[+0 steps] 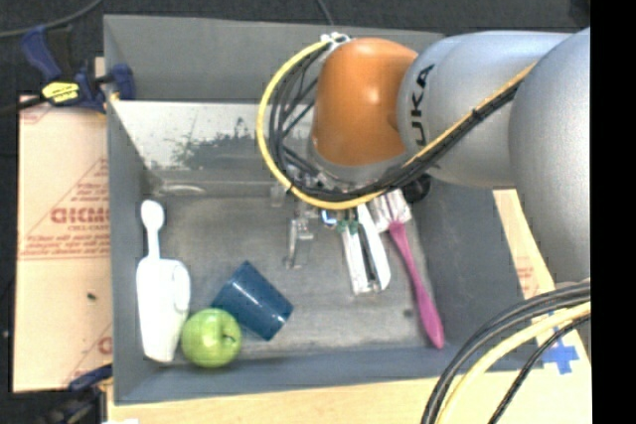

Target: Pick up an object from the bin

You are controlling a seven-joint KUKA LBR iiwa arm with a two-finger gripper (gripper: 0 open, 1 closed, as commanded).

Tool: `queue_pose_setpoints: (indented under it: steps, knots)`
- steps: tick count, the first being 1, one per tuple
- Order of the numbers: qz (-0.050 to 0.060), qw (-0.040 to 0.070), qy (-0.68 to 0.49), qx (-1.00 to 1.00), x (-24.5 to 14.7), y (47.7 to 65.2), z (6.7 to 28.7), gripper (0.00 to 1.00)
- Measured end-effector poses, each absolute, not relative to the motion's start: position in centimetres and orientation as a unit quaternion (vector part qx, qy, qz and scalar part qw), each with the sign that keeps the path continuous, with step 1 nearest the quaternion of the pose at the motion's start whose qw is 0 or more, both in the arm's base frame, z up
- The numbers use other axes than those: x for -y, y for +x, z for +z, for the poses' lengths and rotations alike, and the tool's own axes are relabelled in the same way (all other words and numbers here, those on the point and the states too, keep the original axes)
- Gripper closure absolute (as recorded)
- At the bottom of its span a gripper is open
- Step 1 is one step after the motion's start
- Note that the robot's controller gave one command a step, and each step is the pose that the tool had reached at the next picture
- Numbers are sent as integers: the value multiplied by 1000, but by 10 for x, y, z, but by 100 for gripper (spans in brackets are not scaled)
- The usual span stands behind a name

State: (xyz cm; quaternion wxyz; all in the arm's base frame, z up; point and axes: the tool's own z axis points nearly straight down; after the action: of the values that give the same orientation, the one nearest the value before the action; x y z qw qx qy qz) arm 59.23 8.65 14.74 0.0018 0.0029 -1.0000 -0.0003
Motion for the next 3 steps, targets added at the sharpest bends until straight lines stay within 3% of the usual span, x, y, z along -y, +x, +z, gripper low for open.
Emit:
queue_pose_setpoints:
  steps: [1,2,3]
  knots:
    - [-1,-2,1,1000,-86,594,152,0]
    - [-1,1,-2,1000,-147,524,120,0]
    - [-1,-1,-37,999,-144,528,114,0]
